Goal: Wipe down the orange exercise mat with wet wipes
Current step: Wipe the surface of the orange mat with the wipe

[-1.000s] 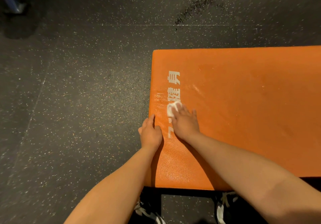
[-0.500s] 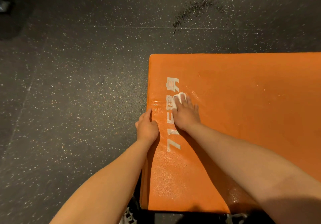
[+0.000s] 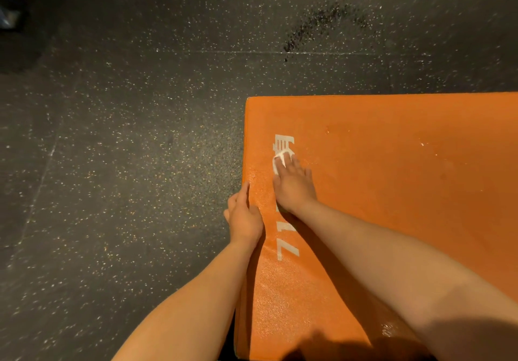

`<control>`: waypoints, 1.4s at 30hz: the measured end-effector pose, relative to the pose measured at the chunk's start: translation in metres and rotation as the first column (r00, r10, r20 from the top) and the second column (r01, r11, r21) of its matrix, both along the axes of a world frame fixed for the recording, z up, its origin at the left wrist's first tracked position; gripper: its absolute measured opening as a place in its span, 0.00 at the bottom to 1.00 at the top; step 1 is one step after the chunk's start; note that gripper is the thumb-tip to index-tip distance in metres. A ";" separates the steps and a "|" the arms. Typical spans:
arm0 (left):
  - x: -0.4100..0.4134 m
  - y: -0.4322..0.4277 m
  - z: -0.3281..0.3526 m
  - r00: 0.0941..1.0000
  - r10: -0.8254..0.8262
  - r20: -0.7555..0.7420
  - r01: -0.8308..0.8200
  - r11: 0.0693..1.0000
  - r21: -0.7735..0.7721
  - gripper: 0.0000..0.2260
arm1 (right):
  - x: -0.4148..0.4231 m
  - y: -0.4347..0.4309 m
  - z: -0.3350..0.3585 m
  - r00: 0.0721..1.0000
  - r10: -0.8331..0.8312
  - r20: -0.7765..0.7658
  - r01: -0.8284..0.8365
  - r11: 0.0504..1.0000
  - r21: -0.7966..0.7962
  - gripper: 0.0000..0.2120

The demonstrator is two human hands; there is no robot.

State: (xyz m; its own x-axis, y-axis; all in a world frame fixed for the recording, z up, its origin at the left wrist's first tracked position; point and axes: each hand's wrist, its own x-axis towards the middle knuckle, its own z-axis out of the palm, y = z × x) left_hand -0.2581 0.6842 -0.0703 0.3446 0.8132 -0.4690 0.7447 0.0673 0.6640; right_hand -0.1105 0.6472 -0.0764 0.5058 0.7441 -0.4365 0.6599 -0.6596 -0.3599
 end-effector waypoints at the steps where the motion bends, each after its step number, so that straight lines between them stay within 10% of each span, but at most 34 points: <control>1: -0.001 -0.002 0.001 1.000 0.006 -0.001 -0.006 1.000 -0.002 0.25 | -0.008 0.002 0.003 0.999 0.029 -0.018 -0.029 1.000 0.011 0.26; 8: -0.007 -0.002 0.003 1.000 0.012 0.014 -0.012 1.000 -0.013 0.26 | -0.024 -0.009 0.003 0.921 0.381 -0.077 -0.368 0.918 0.145 0.26; 14: -0.013 0.004 0.003 0.996 -0.081 -0.028 0.081 0.997 -0.001 0.24 | -0.016 -0.015 0.003 0.999 0.012 -0.037 -0.010 0.999 0.034 0.26; 21: -0.014 0.002 0.001 0.977 -0.201 -0.064 0.205 0.977 0.059 0.25 | -0.050 -0.028 0.001 0.983 0.146 -0.107 -0.131 0.981 0.142 0.24; 28: -0.008 0.000 0.002 0.956 -0.246 -0.159 0.261 0.962 0.083 0.27 | -0.032 -0.028 0.004 0.988 -0.146 -0.042 0.147 0.989 0.018 0.27; 34: 0.001 0.008 0.013 0.947 -0.270 -0.174 0.280 0.959 0.036 0.28 | -0.043 -0.027 0.003 0.990 0.113 -0.081 -0.105 0.990 0.095 0.25; 42: 0.012 0.012 0.013 0.956 -0.222 -0.194 0.227 0.974 0.003 0.27 | -0.037 -0.025 0.004 0.991 -0.092 -0.094 0.097 0.994 0.048 0.27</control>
